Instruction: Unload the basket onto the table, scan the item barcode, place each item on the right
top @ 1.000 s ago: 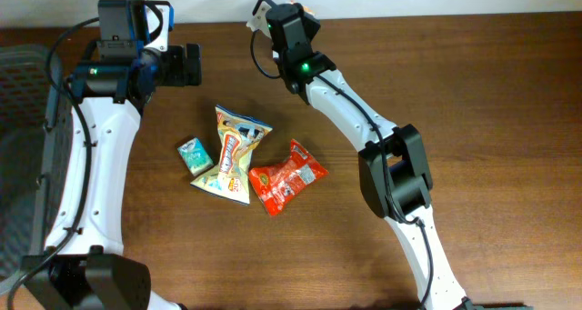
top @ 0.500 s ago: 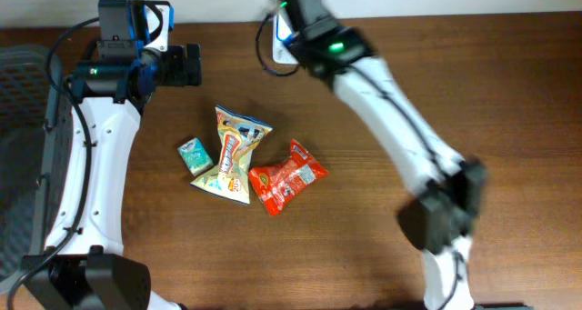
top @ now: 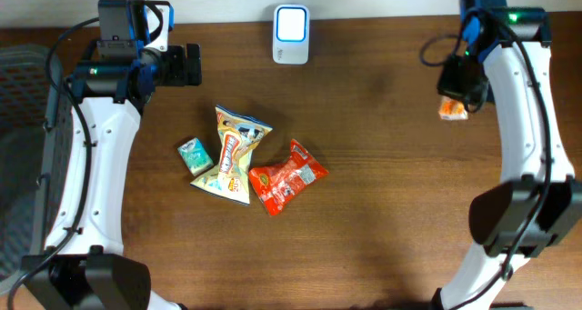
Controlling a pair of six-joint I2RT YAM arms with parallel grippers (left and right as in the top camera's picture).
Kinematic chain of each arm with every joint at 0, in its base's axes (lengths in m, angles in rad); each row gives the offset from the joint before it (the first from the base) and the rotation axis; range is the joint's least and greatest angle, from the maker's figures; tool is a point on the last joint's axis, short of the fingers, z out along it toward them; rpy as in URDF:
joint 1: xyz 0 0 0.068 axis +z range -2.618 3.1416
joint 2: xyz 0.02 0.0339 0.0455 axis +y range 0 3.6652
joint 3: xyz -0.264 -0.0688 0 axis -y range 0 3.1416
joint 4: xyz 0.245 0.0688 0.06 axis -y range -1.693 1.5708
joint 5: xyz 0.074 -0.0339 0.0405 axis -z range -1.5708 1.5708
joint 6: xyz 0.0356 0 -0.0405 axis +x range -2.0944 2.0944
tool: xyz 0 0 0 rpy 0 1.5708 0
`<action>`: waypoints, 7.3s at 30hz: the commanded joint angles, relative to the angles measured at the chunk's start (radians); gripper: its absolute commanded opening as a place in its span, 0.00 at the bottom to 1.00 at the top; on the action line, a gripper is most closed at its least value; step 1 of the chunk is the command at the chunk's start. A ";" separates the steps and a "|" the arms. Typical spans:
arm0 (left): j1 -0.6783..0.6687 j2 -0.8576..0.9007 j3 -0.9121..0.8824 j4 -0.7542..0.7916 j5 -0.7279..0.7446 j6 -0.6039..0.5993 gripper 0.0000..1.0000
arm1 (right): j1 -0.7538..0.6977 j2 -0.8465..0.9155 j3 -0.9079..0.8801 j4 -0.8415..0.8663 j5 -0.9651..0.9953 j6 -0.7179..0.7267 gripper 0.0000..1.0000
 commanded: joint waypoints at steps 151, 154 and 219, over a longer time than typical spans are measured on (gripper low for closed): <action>0.006 0.005 0.002 0.002 -0.007 0.016 0.99 | 0.367 -0.164 -1.130 1.167 -0.575 0.499 0.80; 0.006 0.005 0.002 0.002 -0.007 0.016 0.99 | 0.365 -0.094 -1.130 1.233 -0.574 0.499 0.58; 0.006 0.005 0.002 0.002 -0.007 0.016 0.99 | 0.304 0.022 -0.951 1.371 -1.123 0.137 0.04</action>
